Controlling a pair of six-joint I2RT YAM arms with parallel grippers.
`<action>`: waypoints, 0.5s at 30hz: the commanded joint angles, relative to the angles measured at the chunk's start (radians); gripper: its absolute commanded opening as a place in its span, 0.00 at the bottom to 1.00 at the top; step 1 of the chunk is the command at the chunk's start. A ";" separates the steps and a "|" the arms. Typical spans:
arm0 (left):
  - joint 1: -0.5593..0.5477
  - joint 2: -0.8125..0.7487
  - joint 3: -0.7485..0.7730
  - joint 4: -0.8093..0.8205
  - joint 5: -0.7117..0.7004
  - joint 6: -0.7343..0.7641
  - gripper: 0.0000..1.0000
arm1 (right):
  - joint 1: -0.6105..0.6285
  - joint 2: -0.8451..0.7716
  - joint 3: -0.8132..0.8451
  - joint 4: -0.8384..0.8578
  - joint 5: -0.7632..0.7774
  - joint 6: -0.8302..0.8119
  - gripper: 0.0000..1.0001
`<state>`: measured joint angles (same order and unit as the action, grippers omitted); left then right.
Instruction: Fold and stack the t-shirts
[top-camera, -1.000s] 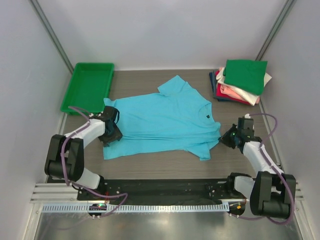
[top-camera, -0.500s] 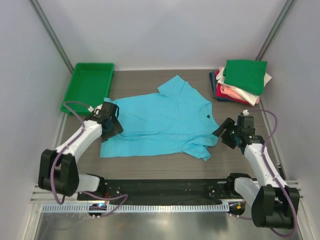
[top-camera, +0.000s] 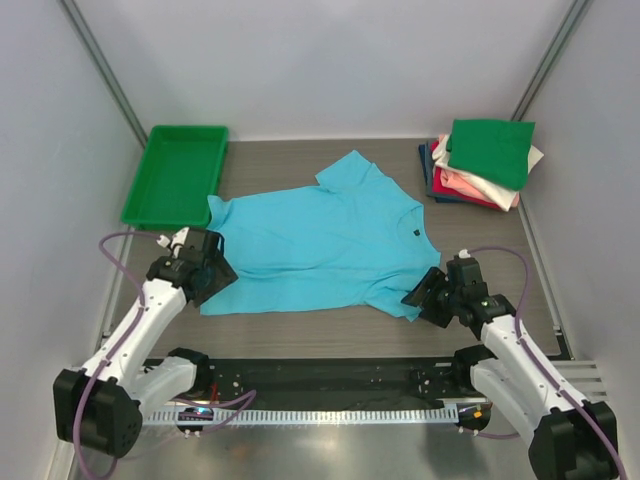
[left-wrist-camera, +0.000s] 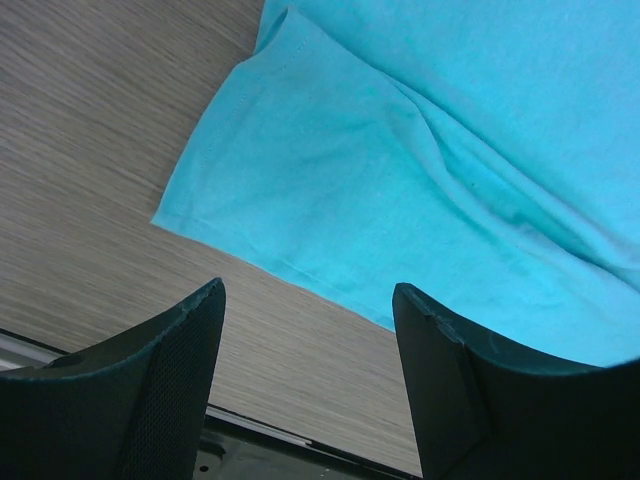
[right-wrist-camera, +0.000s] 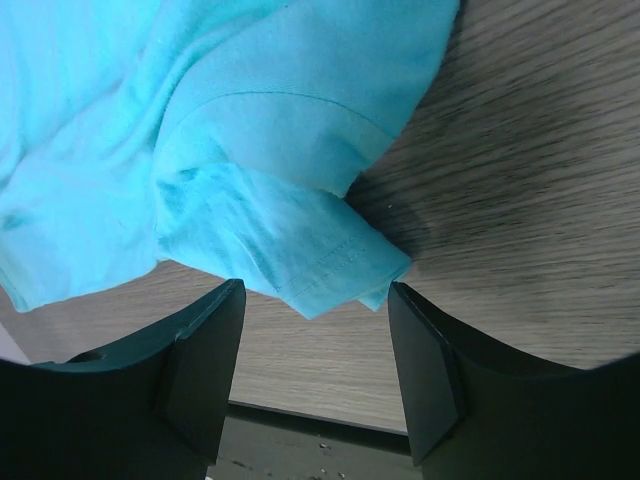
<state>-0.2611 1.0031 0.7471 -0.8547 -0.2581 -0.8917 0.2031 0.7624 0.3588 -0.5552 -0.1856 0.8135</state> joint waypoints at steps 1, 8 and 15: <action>-0.006 -0.031 0.001 -0.021 -0.001 -0.039 0.69 | 0.009 -0.028 -0.009 0.011 0.005 0.026 0.65; -0.007 -0.034 -0.073 0.012 0.003 -0.101 0.68 | 0.009 0.032 -0.047 0.086 0.008 0.039 0.64; -0.010 -0.006 -0.138 0.048 0.017 -0.124 0.68 | 0.009 0.138 -0.015 0.201 0.021 0.003 0.39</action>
<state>-0.2638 0.9863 0.6109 -0.8459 -0.2443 -0.9836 0.2077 0.8783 0.3210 -0.4133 -0.1936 0.8391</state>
